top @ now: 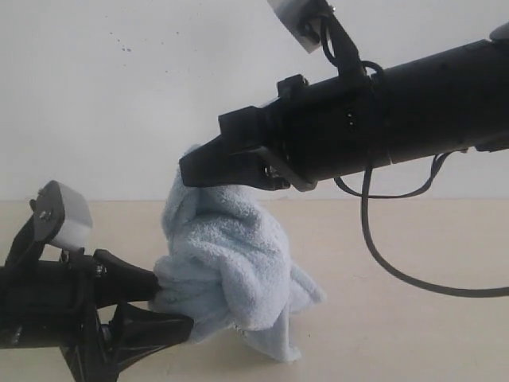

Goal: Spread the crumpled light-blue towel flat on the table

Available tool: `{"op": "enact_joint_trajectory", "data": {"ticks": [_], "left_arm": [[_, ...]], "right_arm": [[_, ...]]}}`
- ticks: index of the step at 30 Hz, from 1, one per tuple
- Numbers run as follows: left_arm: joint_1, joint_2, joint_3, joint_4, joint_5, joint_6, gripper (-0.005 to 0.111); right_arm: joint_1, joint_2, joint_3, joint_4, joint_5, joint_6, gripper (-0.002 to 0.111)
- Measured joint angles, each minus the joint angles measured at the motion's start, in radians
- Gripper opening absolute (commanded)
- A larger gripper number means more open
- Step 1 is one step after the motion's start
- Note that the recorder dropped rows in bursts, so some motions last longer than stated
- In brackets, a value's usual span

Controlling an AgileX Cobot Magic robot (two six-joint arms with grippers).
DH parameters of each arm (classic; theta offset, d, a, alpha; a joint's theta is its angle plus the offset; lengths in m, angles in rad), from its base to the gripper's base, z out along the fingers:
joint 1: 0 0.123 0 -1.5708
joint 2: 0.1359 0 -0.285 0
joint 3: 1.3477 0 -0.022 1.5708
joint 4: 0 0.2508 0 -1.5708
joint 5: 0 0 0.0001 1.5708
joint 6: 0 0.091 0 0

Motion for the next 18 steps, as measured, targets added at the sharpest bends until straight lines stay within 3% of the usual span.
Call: {"op": "enact_joint_trajectory", "data": {"ticks": [5,18], "left_arm": [[0.000,-0.049,0.000,0.024,-0.034,0.000,0.063],[0.000,-0.262,0.000,0.281,-0.167,-0.004,0.060]], "right_arm": [[0.000,0.000,0.000,-0.002,0.000,0.002,0.000],[0.000,0.000,-0.006,-0.004,0.000,0.002,0.000]]}}
